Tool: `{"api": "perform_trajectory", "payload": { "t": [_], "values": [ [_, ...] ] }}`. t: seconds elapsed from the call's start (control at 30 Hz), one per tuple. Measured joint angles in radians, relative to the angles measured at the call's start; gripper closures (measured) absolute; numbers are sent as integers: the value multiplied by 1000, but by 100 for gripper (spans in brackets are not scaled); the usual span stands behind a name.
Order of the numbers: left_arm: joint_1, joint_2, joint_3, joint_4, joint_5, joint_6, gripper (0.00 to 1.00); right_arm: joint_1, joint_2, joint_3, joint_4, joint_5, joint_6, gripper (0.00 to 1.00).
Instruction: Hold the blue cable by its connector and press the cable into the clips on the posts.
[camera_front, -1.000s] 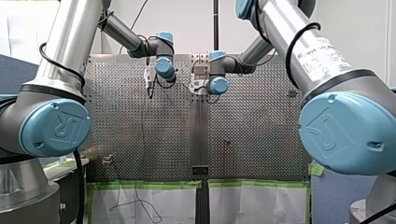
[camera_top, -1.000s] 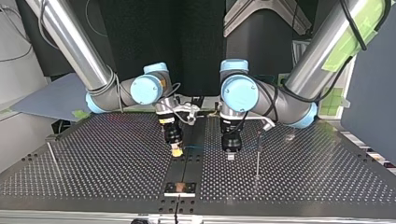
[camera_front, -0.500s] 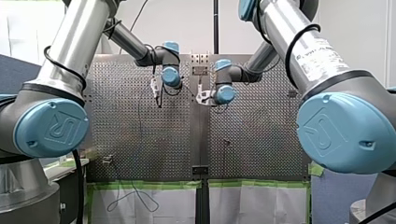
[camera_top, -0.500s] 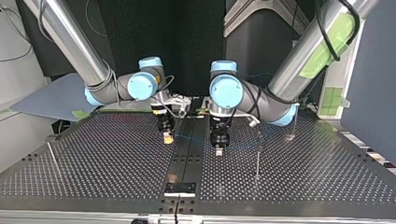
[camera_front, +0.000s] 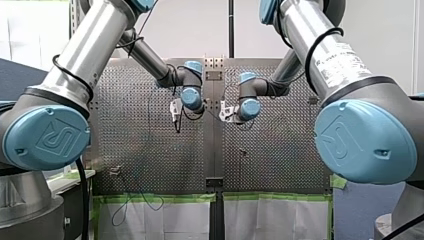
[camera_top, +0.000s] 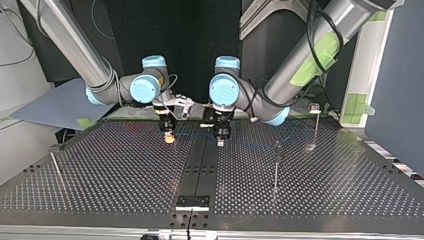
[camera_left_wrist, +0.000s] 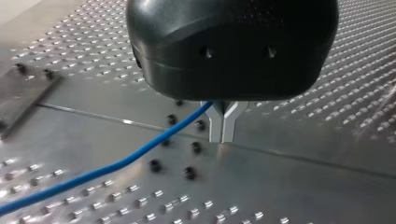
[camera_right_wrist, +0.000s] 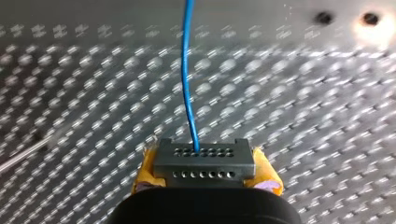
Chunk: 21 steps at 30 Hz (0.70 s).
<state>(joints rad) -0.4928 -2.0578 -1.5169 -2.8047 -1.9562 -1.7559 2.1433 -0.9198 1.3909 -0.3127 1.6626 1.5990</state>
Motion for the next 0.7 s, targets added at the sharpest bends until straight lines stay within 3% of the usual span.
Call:
{"api": "perform_trajectory", "payload": {
  "t": [0.3, 0.5, 0.7],
  "values": [
    [-17, -3, -64, 69, -14, 4, 100, -7, -1, 63, -8, 17, -24, 100],
    [-30, -4, -90, 93, -17, 11, 100, -8, -9, 92, -18, 31, -29, 100],
    [-42, -28, -111, 130, -16, 20, 100, -12, -42, 142, -65, 35, -29, 100]
  ]
}}
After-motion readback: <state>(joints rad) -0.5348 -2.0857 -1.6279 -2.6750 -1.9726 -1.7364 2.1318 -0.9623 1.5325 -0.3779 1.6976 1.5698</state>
